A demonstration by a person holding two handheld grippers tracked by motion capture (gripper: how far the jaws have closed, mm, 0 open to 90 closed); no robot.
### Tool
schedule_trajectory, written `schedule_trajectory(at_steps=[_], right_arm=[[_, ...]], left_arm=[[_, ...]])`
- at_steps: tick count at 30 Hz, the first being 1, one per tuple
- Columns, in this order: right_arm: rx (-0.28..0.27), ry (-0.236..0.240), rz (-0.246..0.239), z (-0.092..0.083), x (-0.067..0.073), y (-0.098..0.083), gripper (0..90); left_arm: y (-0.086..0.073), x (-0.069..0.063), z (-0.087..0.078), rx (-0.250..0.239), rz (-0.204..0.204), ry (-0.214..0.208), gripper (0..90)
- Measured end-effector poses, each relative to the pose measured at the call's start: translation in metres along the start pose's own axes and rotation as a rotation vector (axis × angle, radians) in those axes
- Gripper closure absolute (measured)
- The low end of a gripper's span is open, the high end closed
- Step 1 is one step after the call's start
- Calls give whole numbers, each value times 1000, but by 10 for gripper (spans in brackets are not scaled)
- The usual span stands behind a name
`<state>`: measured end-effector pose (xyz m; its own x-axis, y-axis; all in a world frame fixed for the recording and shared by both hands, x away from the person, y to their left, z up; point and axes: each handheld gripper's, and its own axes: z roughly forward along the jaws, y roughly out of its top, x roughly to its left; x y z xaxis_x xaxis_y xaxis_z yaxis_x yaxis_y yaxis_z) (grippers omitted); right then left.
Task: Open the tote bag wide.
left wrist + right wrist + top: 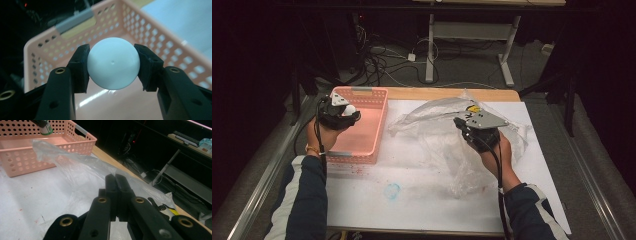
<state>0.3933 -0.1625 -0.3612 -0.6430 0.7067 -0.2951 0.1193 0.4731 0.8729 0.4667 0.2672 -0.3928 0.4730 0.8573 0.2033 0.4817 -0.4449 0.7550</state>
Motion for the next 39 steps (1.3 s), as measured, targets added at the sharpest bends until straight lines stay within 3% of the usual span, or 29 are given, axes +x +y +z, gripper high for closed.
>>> schedule_trajectory(at_steps=[4, 6, 8, 10, 14, 19, 24, 26, 32, 37, 39], right_arm=[[16, -16, 15, 6, -3, -2, 900], [22, -18, 21, 8, -5, -3, 900], [37, -22, 37, 13, -8, -6, 900], [37, -25, 41, 13, -9, -6, 900], [34, -33, 58, 14, -13, -8, 900], [17, -30, 70, 9, -13, -7, 900], [21, 4, 72, 10, -8, -5, 900], [20, 13, 65, 9, -5, -4, 900], [18, 36, 54, 8, 3, -2, 900], [37, 47, 56, 11, 3, -6, 900], [42, 49, 54, 13, 2, -7, 900]], left_arm=[[4, -14, -10, -103, 2, -36, 482], [8, -23, -16, -150, 11, -74, 482], [12, -34, -24, -196, 37, -103, 482], [18, -46, -33, -238, 91, -124, 482], [28, -74, -46, -291, 151, -191, 482], [38, -116, -52, -340, 231, -270, 482], [46, -165, -35, -330, 320, -365, 482], [47, -180, -23, -316, 337, -392, 482], [45, -212, 21, -248, 373, -419, 482], [45, -227, 61, -206, 320, -446, 481], [45, -230, 66, -196, 328, -434, 481]])
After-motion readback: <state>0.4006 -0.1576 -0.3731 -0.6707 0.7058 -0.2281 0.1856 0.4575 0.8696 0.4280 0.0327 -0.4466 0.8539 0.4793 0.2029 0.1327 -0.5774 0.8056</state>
